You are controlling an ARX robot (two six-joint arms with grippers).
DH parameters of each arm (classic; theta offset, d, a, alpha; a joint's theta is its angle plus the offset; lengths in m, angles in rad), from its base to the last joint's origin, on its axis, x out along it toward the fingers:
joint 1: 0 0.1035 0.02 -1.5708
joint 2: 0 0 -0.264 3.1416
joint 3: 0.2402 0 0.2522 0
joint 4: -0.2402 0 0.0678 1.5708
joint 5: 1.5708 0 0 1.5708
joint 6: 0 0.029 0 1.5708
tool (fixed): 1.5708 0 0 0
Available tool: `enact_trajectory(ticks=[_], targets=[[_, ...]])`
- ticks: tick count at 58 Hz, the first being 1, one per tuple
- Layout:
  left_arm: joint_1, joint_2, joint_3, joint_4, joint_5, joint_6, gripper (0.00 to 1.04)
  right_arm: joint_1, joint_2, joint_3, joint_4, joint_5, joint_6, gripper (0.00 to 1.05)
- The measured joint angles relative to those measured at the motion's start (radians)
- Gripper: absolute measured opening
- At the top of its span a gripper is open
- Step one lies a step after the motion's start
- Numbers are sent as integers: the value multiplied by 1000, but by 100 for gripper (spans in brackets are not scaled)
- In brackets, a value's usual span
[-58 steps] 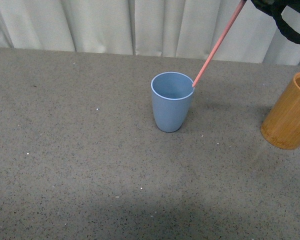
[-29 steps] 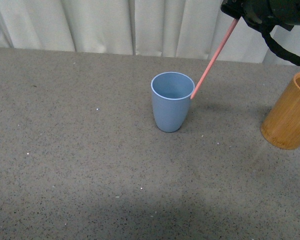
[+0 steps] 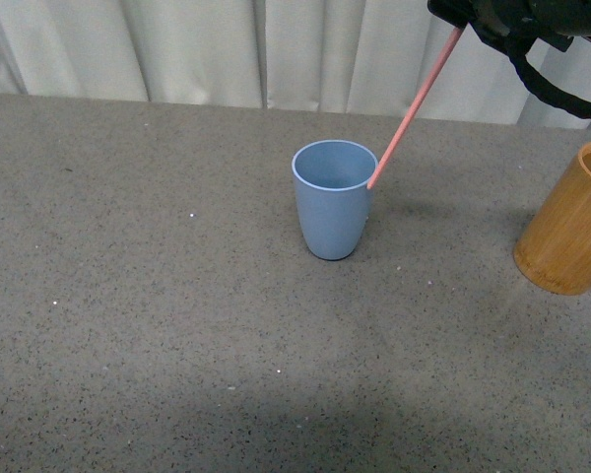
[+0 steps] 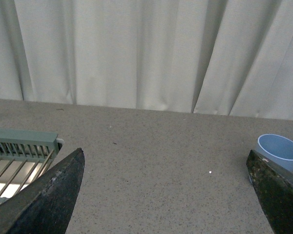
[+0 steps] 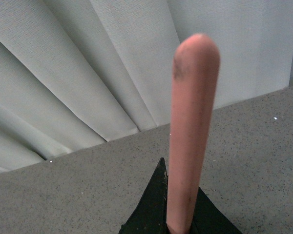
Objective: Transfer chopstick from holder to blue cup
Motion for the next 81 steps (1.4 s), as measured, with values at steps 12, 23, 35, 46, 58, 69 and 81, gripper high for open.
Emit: enact_trajectory(ticks=[12, 23, 35, 46, 58, 69, 81], targets=[[0, 0, 0, 0, 0, 0, 98, 0, -3, 11, -6, -2, 0, 1], [0, 0, 0, 0, 0, 0, 98, 6, -3, 44, -23, -2, 5, 1], [0, 0, 0, 0, 0, 0, 98, 18, -2, 56, -29, 8, 5, 1], [0, 0, 0, 0, 0, 0, 98, 25, 43, 76, -42, 31, 6, 1], [0, 0, 0, 0, 0, 0, 98, 33, 64, 79, -37, 40, -16, 11], [0, 0, 0, 0, 0, 0, 98, 45, 62, 78, -35, 47, -30, 49], [0, 0, 0, 0, 0, 0, 98, 27, -43, -39, -8, 93, -58, 86]])
